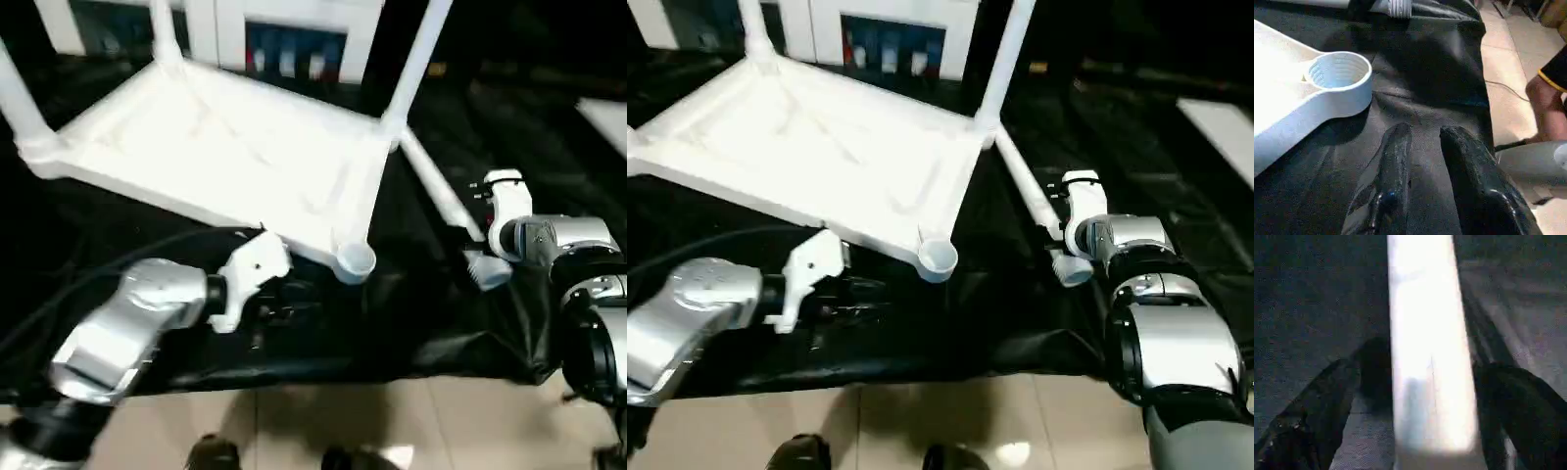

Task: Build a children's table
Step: Pick table leg

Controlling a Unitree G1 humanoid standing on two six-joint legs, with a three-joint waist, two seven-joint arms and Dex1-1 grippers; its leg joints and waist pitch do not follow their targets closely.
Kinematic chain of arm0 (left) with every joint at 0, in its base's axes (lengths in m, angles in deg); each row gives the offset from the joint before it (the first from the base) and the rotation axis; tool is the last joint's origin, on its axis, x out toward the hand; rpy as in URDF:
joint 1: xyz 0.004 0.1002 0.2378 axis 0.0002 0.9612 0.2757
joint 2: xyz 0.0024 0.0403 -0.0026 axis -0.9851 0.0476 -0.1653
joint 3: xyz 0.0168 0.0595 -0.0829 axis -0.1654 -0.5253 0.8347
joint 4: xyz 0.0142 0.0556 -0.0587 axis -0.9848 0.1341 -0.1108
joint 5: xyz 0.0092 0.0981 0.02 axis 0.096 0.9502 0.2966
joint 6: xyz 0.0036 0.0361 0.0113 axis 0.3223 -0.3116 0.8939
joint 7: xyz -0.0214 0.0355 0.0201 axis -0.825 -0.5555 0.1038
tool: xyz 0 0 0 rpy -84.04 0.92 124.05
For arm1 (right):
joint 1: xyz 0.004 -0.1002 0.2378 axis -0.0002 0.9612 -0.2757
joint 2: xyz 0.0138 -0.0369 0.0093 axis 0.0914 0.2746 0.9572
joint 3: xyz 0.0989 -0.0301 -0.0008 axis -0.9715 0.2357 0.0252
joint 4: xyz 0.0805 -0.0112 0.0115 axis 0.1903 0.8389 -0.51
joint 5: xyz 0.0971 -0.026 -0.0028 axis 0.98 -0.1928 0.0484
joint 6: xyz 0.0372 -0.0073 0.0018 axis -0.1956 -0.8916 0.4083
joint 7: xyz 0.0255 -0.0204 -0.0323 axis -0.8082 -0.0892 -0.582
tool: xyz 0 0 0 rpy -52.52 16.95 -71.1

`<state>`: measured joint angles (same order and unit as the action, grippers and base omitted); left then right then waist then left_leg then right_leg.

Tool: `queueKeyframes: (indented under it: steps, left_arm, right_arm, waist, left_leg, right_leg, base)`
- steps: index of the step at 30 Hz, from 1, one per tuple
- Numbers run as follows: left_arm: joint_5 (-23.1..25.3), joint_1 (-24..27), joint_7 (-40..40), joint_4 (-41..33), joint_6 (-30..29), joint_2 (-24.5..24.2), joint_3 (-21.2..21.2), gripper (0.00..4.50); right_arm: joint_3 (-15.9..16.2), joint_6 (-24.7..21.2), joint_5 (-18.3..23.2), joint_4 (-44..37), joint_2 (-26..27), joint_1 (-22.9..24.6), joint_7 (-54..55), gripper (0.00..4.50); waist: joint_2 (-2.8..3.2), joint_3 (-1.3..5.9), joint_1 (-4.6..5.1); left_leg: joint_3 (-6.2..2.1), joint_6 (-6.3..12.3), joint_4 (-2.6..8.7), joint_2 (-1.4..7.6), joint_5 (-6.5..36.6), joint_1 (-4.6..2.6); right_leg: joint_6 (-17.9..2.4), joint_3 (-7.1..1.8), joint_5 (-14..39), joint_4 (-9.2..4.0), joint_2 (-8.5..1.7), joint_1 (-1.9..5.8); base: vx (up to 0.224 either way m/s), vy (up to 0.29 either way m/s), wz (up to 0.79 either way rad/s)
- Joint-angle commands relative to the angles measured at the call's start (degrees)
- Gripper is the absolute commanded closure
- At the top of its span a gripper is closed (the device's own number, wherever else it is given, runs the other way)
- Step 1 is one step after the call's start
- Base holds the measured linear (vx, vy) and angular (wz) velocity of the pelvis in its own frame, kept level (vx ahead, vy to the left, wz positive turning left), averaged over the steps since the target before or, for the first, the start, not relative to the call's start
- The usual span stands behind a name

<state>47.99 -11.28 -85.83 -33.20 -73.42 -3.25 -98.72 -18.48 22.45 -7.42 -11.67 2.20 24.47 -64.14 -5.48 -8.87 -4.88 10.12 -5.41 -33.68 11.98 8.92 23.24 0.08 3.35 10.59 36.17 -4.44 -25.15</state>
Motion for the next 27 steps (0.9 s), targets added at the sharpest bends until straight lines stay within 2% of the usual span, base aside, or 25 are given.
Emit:
queueKeyframes:
  steps: [1, 2, 3, 4, 7, 15, 16, 17, 20, 21, 22, 23, 26, 27]
  left_arm:
    - [-2.2, -1.5, -1.1, -3.4, -2.5, -1.3, 1.3, 3.11]
    - [-2.7, -1.7, -1.4, -4.3, -3.2, -1.9, 1.8, 3.11]
    - [-3.7, -2.1, -2.0, -5.6, -4.7, -3.1, 2.8, 3.11]
    - [-4.1, -2.2, -2.3, -6.1, -5.2, -3.5, 3.1, 3.11]
    - [-5.0, -2.6, -2.7, -7.0, -6.4, -4.6, 3.8, 3.11]
    - [-6.9, -3.4, -2.4, -8.3, -8.4, -6.0, 4.5, 3.11]
    - [-6.9, -3.4, -2.4, -8.3, -8.4, -6.0, 4.5, 3.11]
    - [-6.9, -3.3, -2.5, -8.3, -8.4, -6.1, 4.5, 3.11]
    - [-6.8, -3.6, -2.4, -7.9, -7.7, -6.5, 4.3, 3.11]
    - [-6.7, -3.6, -2.3, -7.7, -7.4, -6.5, 4.2, 3.11]
    - [-6.4, -3.7, -2.3, -7.5, -6.9, -6.5, 4.1, 3.11]
    - [-6.4, -3.8, -2.3, -7.1, -6.6, -6.5, 4.0, 3.11]
    - [-5.9, -4.3, -1.8, -6.2, -5.5, -6.2, 3.8, 3.11]
    - [-5.7, -4.4, -1.6, -5.9, -5.1, -6.0, 3.7, 3.11]
  right_arm:
    - [0.3, -0.1, -0.9, 2.0, -1.4, -1.0, -1.0, 0.04]
    - [0.3, 0.0, -1.1, 2.4, -1.5, -1.3, -1.3, 0.04]
    - [0.5, -0.1, -1.5, 2.9, -1.8, -1.8, -2.4, 0.04]
    - [0.7, -0.2, -1.7, 3.0, -2.0, -2.1, -2.9, 0.04]
    - [1.3, -0.6, -2.2, 3.3, -2.4, -3.0, -4.4, 0.31]
    - [3.3, -2.0, -4.6, 4.1, -4.1, -5.2, -10.0, 0.87]
    - [3.3, -2.0, -4.6, 4.1, -4.1, -5.2, -10.0, 0.87]
    - [3.6, -2.1, -4.9, 4.1, -4.3, -5.2, -10.3, 1.0]
    - [3.8, -2.2, -5.4, 4.3, -4.8, -5.1, -10.7, 1.21]
    - [4.0, -2.2, -5.5, 4.3, -4.9, -5.1, -10.9, 1.45]
    - [4.1, -2.3, -5.6, 4.3, -5.0, -5.0, -11.0, 1.45]
    - [4.2, -2.3, -5.7, 4.4, -5.1, -5.0, -11.0, 1.59]
    - [3.3, -2.3, -5.3, 4.3, -5.3, -4.9, -9.7, 1.75]
    - [2.7, -2.2, -5.1, 4.3, -5.3, -4.8, -9.2, 1.94]
  waist:
    - [0.64, 2.82, 0.36]
    - [0.99, 2.36, 0.3]
    - [1.01, 2.05, 0.38]
    - [0.88, 1.37, 0.44]
    - [0.98, 0.79, 0.67]
    - [0.95, 0.29, 0.94]
    - [0.79, 0.8, 0.95]
    - [0.82, 0.63, 0.96]
    - [0.76, 1.14, 0.94]
    - [0.8, 1.12, 0.89]
    - [0.77, 1.91, 0.82]
    - [0.89, 2.15, 0.74]
    - [0.72, 2.78, 0.55]
    - [0.74, 2.97, 0.45]
  left_leg:
    - [0.54, 1.63, 3.52, 0.26, 2.2, -1.09]
    - [0.49, 1.63, 3.56, 0.33, 2.7, -1.15]
    - [0.53, 1.55, 3.63, 0.44, 3.5, -1.22]
    - [0.48, 1.43, 3.79, 0.47, 4.0, -1.05]
    - [0.53, 0.99, 3.84, 0.62, 3.9, -1.35]
    - [0.69, 1.24, 3.77, 0.78, 1.8, -1.43]
    - [0.72, 1.36, 3.68, 0.77, 1.5, -1.52]
    - [0.73, 1.56, 3.67, 0.77, 0.9, -1.43]
    - [0.83, 2.18, 3.47, 0.74, -1.0, -1.54]
    - [0.84, 2.26, 3.45, 0.75, -1.2, -1.53]
    - [0.87, 2.44, 3.27, 0.76, -1.8, -1.63]
    - [0.84, 2.63, 3.19, 0.77, -2.2, -1.57]
    - [0.93, 3.03, 2.95, 0.76, -2.7, -1.52]
    - [0.97, 3.03, 2.87, 0.79, -2.8, -1.52]
  right_leg:
    - [-15.5, -2.51, -3.8, -2.58, -2.08, 3.41]
    - [-15.7, -2.57, -3.1, -2.59, -2.27, 3.28]
    - [-16.2, -2.61, -1.8, -2.74, -2.37, 3.34]
    - [-16.2, -2.61, -0.6, -2.89, -2.44, 3.34]
    - [-16.4, -2.71, 0.7, -2.97, -2.59, 3.32]
    - [-17.9, -2.81, -0.4, -2.82, -2.83, 3.61]
    - [-18.1, -2.8, -0.7, -2.73, -2.84, 3.88]
    - [-18.3, -2.82, -1.2, -2.69, -2.91, 3.84]
    - [-18.8, -2.81, -3.4, -2.38, -2.79, 4.01]
    - [-18.9, -2.8, -3.7, -2.36, -2.79, 3.99]
    - [-19.4, -2.79, -4.8, -2.13, -2.79, 4.3]
    - [-19.7, -2.7, -5.6, -2.02, -2.73, 4.35]
    - [-20.3, -2.71, -6.9, -1.77, -2.77, 4.55]
    - [-20.5, -2.74, -7.1, -1.7, -2.78, 4.53]
  base:
    - [0.0, 0.0, 0.0]
    - [0.0, 0.0, 0.0]
    - [0.0, 0.0, 0.0]
    - [0.0, 0.0, 0.0]
    - [0.0, 0.0, 0.0]
    - [0.0, 0.0, 0.0]
    - [0.0, 0.0, 0.0]
    - [0.0, 0.0, 0.0]
    - [0.0, 0.0, 0.0]
    - [0.0, 0.0, 0.0]
    - [0.0, 0.0, 0.0]
    - [0.0, 0.0, 0.0]
    - [0.0, 0.0, 0.0]
    - [0.0, 0.0, 0.0]
